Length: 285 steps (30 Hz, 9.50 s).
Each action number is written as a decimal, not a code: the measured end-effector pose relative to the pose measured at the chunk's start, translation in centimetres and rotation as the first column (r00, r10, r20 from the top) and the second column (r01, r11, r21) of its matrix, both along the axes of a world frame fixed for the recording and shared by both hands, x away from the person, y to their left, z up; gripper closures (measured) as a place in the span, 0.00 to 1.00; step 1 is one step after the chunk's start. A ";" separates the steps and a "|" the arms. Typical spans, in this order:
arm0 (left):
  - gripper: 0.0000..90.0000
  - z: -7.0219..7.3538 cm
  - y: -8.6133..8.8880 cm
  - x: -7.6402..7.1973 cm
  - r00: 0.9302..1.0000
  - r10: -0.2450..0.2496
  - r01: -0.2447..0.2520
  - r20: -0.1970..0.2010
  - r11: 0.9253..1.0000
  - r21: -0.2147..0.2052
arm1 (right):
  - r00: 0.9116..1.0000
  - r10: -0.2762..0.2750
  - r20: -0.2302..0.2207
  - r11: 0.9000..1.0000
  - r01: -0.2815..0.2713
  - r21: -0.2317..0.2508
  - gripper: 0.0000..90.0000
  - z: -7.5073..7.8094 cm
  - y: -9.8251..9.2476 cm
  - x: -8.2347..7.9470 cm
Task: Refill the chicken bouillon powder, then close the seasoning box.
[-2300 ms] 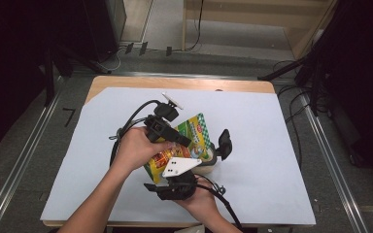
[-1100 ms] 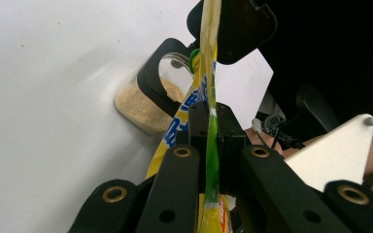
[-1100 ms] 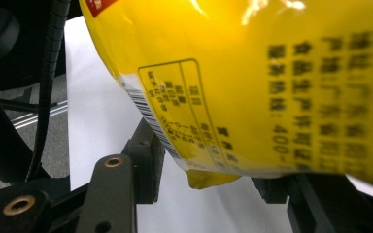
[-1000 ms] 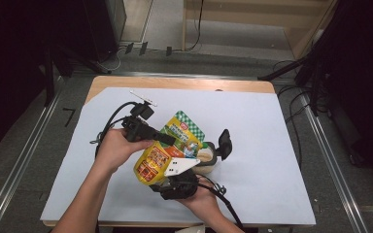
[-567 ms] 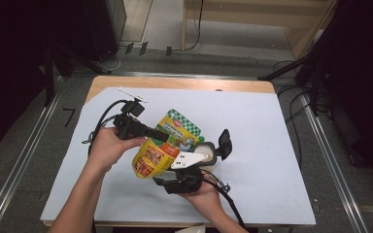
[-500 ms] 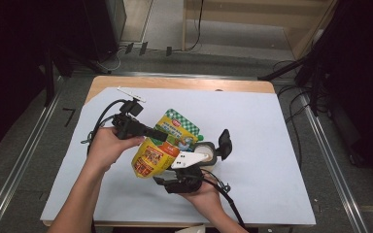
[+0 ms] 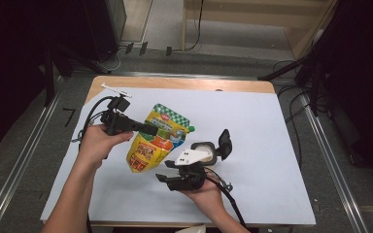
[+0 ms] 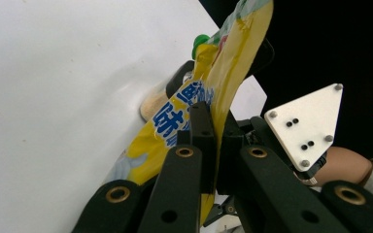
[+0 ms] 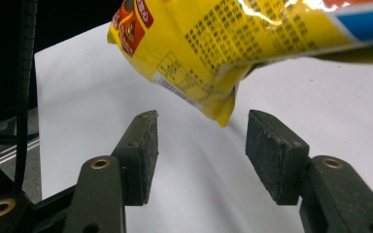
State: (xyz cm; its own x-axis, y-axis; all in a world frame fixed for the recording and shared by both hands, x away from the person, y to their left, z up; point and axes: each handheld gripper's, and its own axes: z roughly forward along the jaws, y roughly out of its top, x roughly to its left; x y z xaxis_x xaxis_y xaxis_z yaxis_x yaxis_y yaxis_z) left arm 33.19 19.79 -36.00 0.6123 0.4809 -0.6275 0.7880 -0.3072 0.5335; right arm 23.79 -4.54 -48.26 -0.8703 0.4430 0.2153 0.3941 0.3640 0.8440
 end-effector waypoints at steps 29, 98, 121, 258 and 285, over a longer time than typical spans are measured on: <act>1.00 -2.2 2.3 4.6 0.981 0.176 -0.174 0.078 0.984 -0.028 | 0.999 -0.033 -0.011 0.999 0.033 -0.018 0.52 -0.4 -1.1 -0.7; 0.65 1.7 6.9 -1.3 0.963 0.210 -0.207 0.167 0.978 -0.034 | 1.000 0.029 0.000 0.999 -0.029 -0.017 0.54 1.9 -0.3 0.4; 0.56 1.6 10.1 -0.6 0.931 0.319 -0.323 0.176 0.946 -0.003 | 0.999 0.023 -0.044 0.999 -0.024 -0.025 0.56 3.3 -2.0 0.9; 0.47 -2.7 9.1 0.8 0.940 0.304 -0.319 0.154 0.945 0.078 | 0.980 -0.147 -0.137 0.988 0.137 -0.075 1.00 4.8 -12.7 5.2; 0.46 -2.9 8.6 0.8 0.949 0.283 -0.295 0.140 0.953 0.071 | 0.976 -0.180 -0.118 0.984 0.177 -0.033 0.74 5.0 -14.3 5.7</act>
State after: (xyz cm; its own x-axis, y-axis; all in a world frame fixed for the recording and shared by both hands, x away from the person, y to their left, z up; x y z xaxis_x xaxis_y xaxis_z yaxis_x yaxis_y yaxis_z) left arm 34.01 28.36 -38.87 0.5105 0.6997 -0.4997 0.7775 -0.1274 0.6159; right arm 29.54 -18.80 -43.26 -0.7448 0.5950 0.3020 0.5527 0.2967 0.7787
